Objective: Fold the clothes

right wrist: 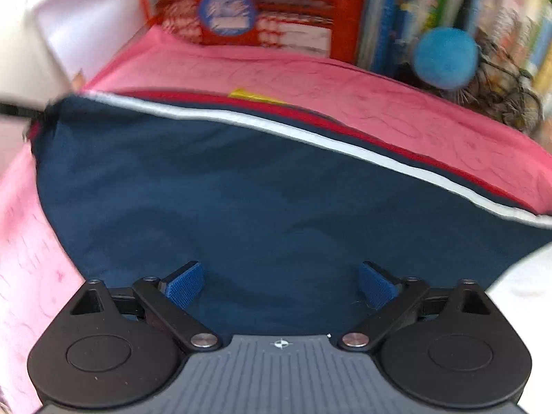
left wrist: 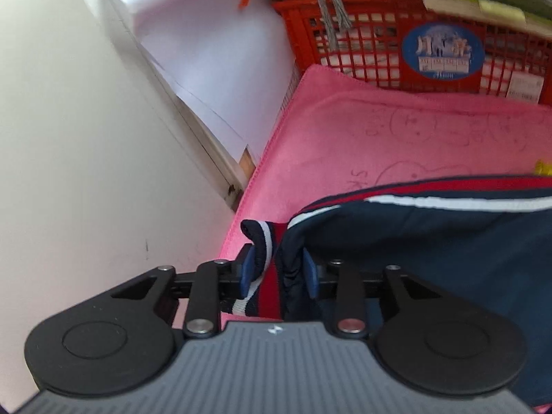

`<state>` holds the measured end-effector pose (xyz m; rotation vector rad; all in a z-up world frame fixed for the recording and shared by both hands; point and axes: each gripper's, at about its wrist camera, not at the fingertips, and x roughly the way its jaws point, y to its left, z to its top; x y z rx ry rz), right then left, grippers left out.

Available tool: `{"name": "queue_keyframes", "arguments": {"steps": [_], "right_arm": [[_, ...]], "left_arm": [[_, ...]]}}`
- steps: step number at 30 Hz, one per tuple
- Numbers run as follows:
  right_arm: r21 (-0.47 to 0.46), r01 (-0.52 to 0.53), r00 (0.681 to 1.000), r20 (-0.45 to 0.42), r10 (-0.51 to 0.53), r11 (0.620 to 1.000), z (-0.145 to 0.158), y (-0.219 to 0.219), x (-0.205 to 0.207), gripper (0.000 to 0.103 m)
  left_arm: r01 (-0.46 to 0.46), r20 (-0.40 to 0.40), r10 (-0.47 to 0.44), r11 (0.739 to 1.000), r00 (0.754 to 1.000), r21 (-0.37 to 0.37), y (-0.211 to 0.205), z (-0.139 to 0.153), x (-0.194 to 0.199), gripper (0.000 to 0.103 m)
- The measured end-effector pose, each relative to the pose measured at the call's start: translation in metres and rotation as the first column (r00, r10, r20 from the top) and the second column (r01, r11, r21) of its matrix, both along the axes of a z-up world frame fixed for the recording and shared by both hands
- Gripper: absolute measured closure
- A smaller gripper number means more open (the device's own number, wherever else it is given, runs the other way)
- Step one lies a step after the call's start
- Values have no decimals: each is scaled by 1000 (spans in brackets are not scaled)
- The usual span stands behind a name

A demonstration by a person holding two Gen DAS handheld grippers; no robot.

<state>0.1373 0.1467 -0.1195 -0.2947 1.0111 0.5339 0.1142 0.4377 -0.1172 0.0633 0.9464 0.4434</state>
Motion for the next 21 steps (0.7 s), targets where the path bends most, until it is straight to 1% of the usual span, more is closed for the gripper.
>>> {"name": "queue_keyframes", "arguments": {"steps": [1,2,3,4,6,7,8,10,11,14,15,16,18,21], "right_arm": [[13,-20,1000,17,19,1000,-1,4,-3,1],[18,-25,999,21,25,1000,-2,7,-4,0],[22,-30,999,25,30,999,-3,10,-4,0],[29,-38,999,33,37,999,-3,12,-5,0],[27,-43,999,30,42,999,-2,13,-5,1],[26,-40,999,23,40,999,0,12,-4,5],[30,-35,999,22,34,999,4,9,-4,7],[58,-9,999,43,6,998,16,-6,-10,7],[71,7,998,56,-11,997,21,-14,-10,7],[73,85,991,99,-92,994,38,-58,-18,7],[64,117,986,112,-124,991,41,-75,-21,7],[51,153,979,124,-159,987,42,-95,-23,7],[13,230,962,148,-229,973,42,-137,-28,7],[-69,367,921,168,-352,928,34,-208,-32,7]], "left_arm": [[-4,24,5,1000,1000,-20,3,5,-5,54],[-8,49,10,999,999,-40,6,11,-12,51],[-18,69,22,999,997,-44,8,17,-17,47],[-33,82,35,999,996,-30,9,23,-21,45],[-49,96,48,999,994,8,6,33,-26,42],[-54,102,52,998,993,23,4,37,-29,42],[-60,108,55,998,993,38,1,41,-31,42],[-54,127,50,998,991,24,-6,49,-38,42],[-35,140,34,999,990,8,-13,53,-41,42],[45,170,-38,998,985,-38,-45,63,-50,42],[78,174,-67,995,982,-54,-59,66,-52,39],[114,172,-100,991,980,-70,-74,67,-55,34],[189,166,-171,977,971,-97,-110,67,-60,32],[291,148,-271,947,951,-140,-165,60,-66,32]]}}
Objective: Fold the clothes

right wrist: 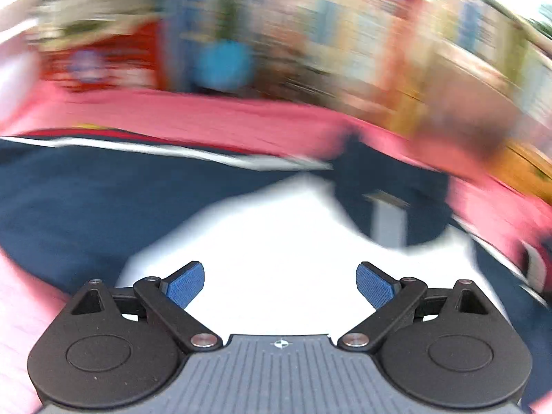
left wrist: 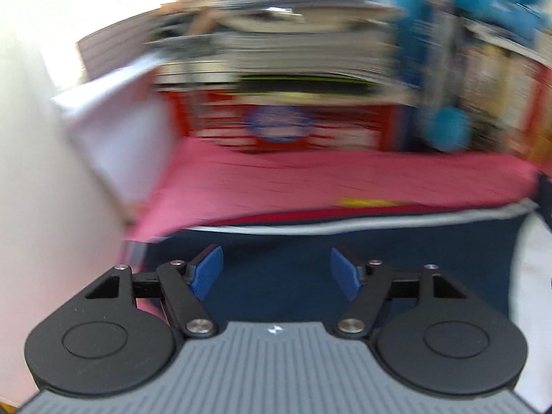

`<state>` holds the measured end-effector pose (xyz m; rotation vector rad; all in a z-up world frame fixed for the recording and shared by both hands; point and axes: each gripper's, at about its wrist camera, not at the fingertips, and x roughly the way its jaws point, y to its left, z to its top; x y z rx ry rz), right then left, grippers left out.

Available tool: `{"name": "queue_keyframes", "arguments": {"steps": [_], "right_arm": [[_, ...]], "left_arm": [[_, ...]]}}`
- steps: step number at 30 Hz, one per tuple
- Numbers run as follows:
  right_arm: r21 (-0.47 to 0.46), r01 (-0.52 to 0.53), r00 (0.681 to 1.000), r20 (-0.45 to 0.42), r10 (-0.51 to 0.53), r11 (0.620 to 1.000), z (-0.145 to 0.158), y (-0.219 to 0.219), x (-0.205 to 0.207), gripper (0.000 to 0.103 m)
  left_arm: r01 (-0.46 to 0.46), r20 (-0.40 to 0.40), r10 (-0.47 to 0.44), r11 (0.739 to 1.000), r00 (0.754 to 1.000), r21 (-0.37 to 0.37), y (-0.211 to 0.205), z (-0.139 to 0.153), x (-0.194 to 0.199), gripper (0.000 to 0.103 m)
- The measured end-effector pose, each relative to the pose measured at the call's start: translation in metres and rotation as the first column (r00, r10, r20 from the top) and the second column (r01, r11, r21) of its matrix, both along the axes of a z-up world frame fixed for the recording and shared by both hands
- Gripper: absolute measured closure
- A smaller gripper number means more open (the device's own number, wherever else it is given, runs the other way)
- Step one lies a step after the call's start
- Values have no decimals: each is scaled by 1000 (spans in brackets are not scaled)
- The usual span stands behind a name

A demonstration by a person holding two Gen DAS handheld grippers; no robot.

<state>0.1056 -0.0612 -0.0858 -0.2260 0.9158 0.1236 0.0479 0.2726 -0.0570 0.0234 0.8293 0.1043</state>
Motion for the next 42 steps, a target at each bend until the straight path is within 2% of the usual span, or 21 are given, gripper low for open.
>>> {"name": "queue_keyframes", "arguments": {"steps": [3,8,11,12,14,15,16,17,19,21,23,25,28,31,33,35,37,38,39,41,42], "right_arm": [[-77,119,993,3,-120,990,-11,-76,-2,7],[-209,190,982,65,-180,959,-28,-181,23,8],[-373,252,965,162,-205,893,-38,-219,55,6],[-413,255,964,177,-198,874,-43,-231,65,0],[-473,214,977,114,-182,855,-61,-256,86,1],[-470,178,983,50,-175,864,-70,-269,93,18],[-427,143,987,0,-158,893,-74,-283,95,43],[-393,141,989,8,-150,909,-70,-293,92,47],[-421,182,983,97,-155,889,-53,-309,76,48],[-379,249,964,189,-189,891,-26,-331,55,48],[-337,308,941,244,-234,890,-2,-356,30,47],[-322,354,923,275,-271,878,17,-379,3,46],[-336,430,897,259,-357,838,32,-408,-32,44],[-388,478,878,194,-437,788,22,-436,-54,38],[-427,457,886,136,-444,780,12,-440,-64,37],[-452,437,895,135,-424,778,9,-429,-73,30],[-433,440,897,168,-409,787,16,-411,-81,16],[-405,431,902,180,-392,806,21,-403,-84,16],[-377,422,907,192,-376,825,26,-395,-86,16],[-322,415,908,213,-362,851,33,-380,-83,16],[-271,398,912,220,-347,876,36,-376,-78,16]], "left_arm": [[73,-48,-75,996,996,-48,-53,-13,-1,32],[124,-117,-128,991,985,-40,-145,-25,0,32],[126,-156,-129,992,979,-29,-190,-34,3,32],[128,-169,-130,991,977,-23,-205,-36,4,32],[139,-191,-139,990,972,-13,-234,-34,12,32],[149,-198,-148,989,969,-8,-249,-34,16,32],[159,-205,-156,987,966,-4,-263,-33,19,32],[172,-206,-170,985,964,-8,-278,-30,25,32],[206,-205,-207,978,957,-25,-308,-21,40,32],[250,-194,-252,968,948,-34,-337,-11,56,32],[302,-181,-307,952,934,-57,-370,-1,73,32],[366,-164,-372,928,913,-67,-399,-5,77,32],[468,-141,-475,880,868,-85,-448,-11,84,32],[556,-139,-567,824,812,-107,-492,-24,92,32],[589,-152,-599,801,787,-105,-515,-37,96,32],[615,-163,-621,783,767,-89,-536,-47,100,32],[629,-157,-628,776,762,-47,-552,-55,101,32],[627,-147,-622,779,769,-23,-555,-59,104,32],[620,-135,-614,784,777,3,-555,-63,107,24],[606,-108,-598,794,794,53,-556,-71,114,20],[593,-93,-587,800,804,87,-553,-73,118,20]]}}
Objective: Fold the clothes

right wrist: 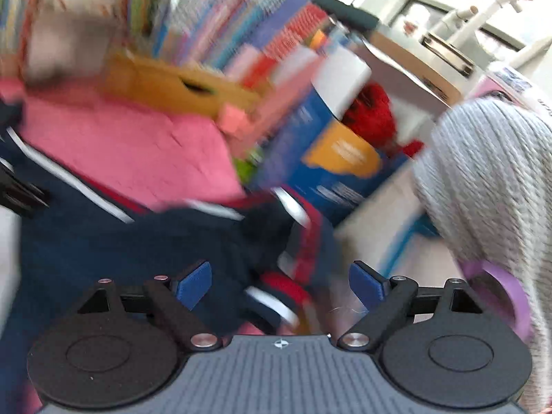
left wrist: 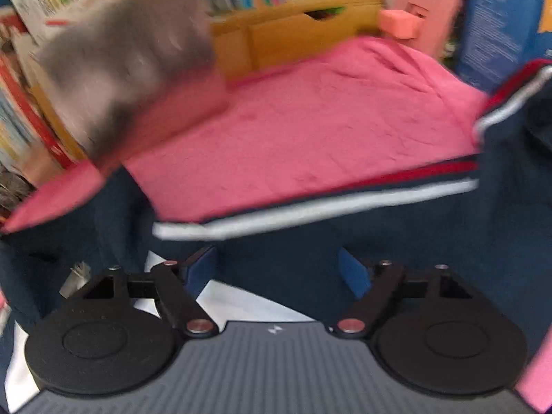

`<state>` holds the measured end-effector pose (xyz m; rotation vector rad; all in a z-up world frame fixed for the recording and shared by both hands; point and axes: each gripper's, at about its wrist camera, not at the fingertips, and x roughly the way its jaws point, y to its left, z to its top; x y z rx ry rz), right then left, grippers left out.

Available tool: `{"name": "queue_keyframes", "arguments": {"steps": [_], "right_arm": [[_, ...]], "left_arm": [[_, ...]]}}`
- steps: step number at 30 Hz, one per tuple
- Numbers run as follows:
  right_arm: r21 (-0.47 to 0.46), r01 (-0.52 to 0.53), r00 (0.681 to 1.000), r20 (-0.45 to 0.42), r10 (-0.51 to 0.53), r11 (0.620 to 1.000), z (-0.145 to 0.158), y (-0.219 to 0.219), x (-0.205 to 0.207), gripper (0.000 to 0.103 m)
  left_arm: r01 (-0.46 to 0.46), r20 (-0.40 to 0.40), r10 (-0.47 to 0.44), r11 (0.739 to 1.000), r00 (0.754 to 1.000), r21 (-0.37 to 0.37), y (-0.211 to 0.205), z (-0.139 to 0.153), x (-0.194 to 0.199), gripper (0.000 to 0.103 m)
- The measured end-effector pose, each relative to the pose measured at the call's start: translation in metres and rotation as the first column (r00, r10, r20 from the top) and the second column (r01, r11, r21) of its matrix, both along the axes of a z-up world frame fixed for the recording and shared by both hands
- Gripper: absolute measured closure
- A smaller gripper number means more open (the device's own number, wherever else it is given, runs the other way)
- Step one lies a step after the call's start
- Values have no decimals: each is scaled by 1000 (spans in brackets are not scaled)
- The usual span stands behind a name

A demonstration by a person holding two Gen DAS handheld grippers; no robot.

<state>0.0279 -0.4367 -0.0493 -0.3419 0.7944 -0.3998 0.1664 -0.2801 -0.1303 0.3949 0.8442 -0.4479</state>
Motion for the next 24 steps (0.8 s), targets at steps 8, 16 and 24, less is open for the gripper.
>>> {"name": "queue_keyframes", "arguments": {"steps": [8,16,24], "right_arm": [[305,-194,981,86,176,933,-5,26,45,34],[488,-377,903,3,430,787,-49,41,132,25],[529,-643,651,-2,759,554,-85,130,211,5]], "left_arm": [[-143,105,134,986,985,82,44,-1,45,20],[-107,118,116,991,986,-80,161,54,7,17],[-1,-105,-12,992,994,-124,265,15,66,18]]}}
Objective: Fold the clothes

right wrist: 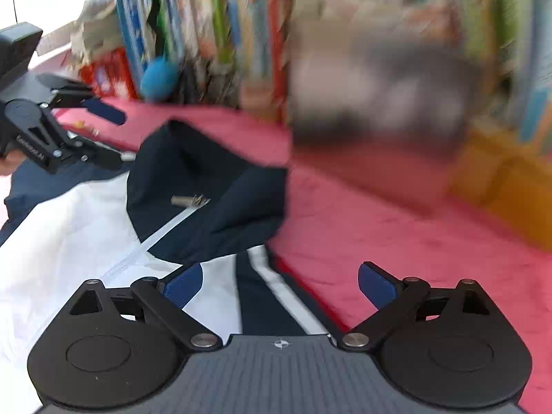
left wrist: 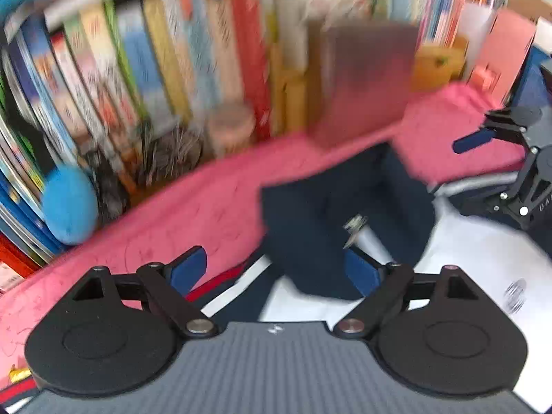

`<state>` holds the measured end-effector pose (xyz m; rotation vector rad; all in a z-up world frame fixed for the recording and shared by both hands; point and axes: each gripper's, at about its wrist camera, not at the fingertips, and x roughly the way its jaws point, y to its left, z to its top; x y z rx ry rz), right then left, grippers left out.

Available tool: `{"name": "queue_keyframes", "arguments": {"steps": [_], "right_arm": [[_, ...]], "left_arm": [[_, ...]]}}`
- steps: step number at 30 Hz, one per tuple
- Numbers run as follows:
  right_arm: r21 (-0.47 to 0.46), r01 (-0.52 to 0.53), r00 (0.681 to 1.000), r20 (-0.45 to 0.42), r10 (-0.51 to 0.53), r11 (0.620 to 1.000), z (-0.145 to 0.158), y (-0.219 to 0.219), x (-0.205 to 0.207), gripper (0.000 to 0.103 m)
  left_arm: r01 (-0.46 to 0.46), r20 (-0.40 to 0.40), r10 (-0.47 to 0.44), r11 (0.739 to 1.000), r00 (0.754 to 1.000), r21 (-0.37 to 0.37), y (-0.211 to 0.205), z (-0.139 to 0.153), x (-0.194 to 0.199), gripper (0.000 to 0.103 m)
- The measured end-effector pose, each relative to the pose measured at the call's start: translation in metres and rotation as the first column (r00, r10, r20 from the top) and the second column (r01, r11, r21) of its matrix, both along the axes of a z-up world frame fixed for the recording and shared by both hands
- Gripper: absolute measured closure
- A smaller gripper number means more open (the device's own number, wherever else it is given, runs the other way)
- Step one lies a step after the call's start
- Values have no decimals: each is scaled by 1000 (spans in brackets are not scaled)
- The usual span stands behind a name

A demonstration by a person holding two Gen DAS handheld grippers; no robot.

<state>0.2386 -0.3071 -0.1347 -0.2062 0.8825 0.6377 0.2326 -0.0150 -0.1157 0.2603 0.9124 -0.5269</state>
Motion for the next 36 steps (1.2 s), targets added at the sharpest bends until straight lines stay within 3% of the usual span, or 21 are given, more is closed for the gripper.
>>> {"name": "queue_keyframes", "arguments": {"steps": [3,7,9,11,14,16,19,23,26,30,33,36], "right_arm": [[20,-11,998,-63,12,1000,-17,11,0,11],[9,-3,1000,-10,3,1000,-14,18,-2,63],[0,-16,1000,-20,16,1000,-13,28,1,73],[-37,-23,1000,10,24,999,-11,37,-5,78],[-51,6,999,41,-4,999,-8,48,-9,85],[-49,28,998,63,-25,998,-5,55,-9,87],[-51,34,995,97,-29,998,0,72,-1,89],[-13,41,988,153,-39,999,6,96,19,89],[11,51,989,136,-52,999,-3,112,41,88],[18,114,991,61,-115,993,-18,119,62,70],[0,160,982,100,-159,987,0,109,51,36],[-82,165,978,141,-153,983,15,98,39,33]], "left_arm": [[31,-52,-32,999,998,-29,9,-24,14,18],[55,-35,-56,997,998,-45,11,-46,20,15],[53,-11,-54,996,998,-67,12,-51,18,16],[43,19,-42,996,999,-73,11,-52,14,28],[-11,28,13,995,1000,-98,13,-47,7,67],[-50,40,54,995,998,-89,13,-44,1,79],[-113,83,117,992,990,-50,16,-36,-3,88],[-222,143,228,973,963,-57,36,-20,7,88],[-289,118,289,957,950,-21,46,-34,23,87],[-343,112,343,939,932,-26,52,-42,21,76],[-388,141,388,921,911,-25,57,-27,12,63],[-428,190,420,904,887,0,60,-11,3,63]]}}
